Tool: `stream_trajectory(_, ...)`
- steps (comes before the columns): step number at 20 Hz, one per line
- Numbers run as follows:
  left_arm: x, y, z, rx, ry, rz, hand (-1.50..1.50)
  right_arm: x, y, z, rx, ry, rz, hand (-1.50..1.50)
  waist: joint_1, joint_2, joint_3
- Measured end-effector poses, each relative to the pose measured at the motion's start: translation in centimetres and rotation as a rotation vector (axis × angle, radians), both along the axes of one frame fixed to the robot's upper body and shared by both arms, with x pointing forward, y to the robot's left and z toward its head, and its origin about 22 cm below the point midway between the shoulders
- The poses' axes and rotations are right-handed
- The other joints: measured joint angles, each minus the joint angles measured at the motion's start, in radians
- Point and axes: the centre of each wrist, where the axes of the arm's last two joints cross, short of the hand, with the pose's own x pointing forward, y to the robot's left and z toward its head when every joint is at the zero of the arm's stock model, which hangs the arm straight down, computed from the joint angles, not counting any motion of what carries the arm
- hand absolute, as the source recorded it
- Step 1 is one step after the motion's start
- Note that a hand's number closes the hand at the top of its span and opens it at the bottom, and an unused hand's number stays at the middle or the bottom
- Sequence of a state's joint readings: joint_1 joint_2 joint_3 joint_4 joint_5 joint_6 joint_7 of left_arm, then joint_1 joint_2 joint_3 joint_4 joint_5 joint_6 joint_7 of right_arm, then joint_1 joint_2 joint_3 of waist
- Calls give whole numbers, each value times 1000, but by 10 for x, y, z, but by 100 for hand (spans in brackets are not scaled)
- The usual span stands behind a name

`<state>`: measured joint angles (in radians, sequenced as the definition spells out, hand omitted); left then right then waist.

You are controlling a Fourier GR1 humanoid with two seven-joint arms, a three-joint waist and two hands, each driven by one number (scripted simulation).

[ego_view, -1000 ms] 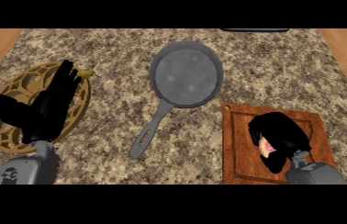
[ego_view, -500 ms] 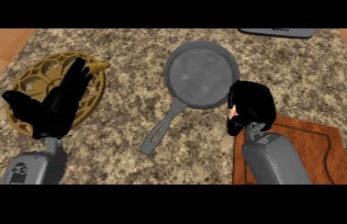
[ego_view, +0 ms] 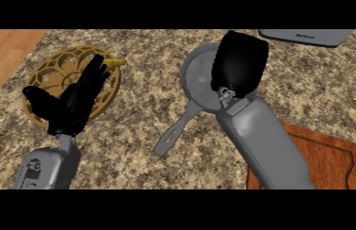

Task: Pick the cupcake from the cutting board and place it in the pan

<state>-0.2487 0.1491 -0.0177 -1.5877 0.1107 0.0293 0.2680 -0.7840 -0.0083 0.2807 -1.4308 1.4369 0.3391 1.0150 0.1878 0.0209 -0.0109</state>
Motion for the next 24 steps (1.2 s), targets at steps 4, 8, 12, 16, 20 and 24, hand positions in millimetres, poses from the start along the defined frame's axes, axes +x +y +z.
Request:
stream_trajectory(4,4,-6,2,1,-2,-19,0,14,18,27,-14,-80,-41,150,13,4,2)
stream_trajectory(8,7,-8,3,3,-6,-22,0,26,30,46,-18,-136,-92,150,12,7,3)
stream_trajectory(12,10,-8,4,1,-3,-9,0,37,37,57,-9,-167,-138,150,-2,7,4)
stream_trajectory(16,10,-5,2,-1,-3,17,0,47,41,61,8,-187,-168,150,-31,3,6)
stream_trajectory(20,10,7,-3,0,5,53,0,54,43,58,23,-198,-176,150,-66,-2,7)
stream_trajectory(24,6,16,-6,0,10,90,0,60,38,38,34,-182,-172,150,-98,-7,9)
